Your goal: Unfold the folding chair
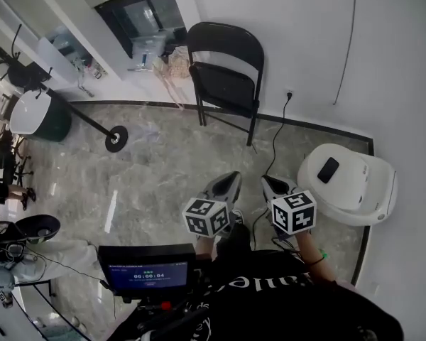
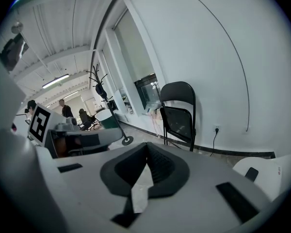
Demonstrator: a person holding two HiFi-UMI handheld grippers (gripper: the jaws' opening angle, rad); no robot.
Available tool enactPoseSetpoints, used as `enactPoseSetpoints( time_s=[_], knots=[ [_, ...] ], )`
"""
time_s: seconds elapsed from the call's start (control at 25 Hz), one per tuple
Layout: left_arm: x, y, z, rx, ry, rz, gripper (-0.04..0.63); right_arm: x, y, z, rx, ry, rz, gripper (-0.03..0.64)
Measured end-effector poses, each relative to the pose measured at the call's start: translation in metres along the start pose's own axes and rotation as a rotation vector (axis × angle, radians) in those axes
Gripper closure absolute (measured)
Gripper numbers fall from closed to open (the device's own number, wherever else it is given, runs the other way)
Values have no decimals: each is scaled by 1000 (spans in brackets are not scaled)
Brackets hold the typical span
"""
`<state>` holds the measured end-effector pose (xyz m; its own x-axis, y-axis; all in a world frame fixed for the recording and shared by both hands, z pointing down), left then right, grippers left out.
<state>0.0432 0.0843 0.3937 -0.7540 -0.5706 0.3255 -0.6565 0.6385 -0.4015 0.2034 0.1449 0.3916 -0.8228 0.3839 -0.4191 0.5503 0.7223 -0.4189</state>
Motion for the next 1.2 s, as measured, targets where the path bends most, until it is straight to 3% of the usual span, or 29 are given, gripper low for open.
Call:
enactPoseSetpoints(
  time_s=[0.36,0.68,1.2],
  knots=[
    [76,-56,58,8,-30,-36,589,-33,-68,61,-43,-35,-111,601],
    [105,-77,55,36,11,-27,589,-54,-88,69,-15,-56,-156,601],
    [134,-130,82,20,37,43,589,-106,-138,113,3,-26,-85,601]
  ],
)
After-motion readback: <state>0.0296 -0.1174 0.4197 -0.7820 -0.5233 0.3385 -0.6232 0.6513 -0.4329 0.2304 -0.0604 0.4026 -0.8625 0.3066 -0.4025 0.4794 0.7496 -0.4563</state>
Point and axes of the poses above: the fingertips, and each gripper's own axes: y backward along the fingers, x to its left, z out of its top, the point moved 9 cm from there along y, backward along the fingers, and after that the axes turned 15 degrees about z, right-handed, at the moved point
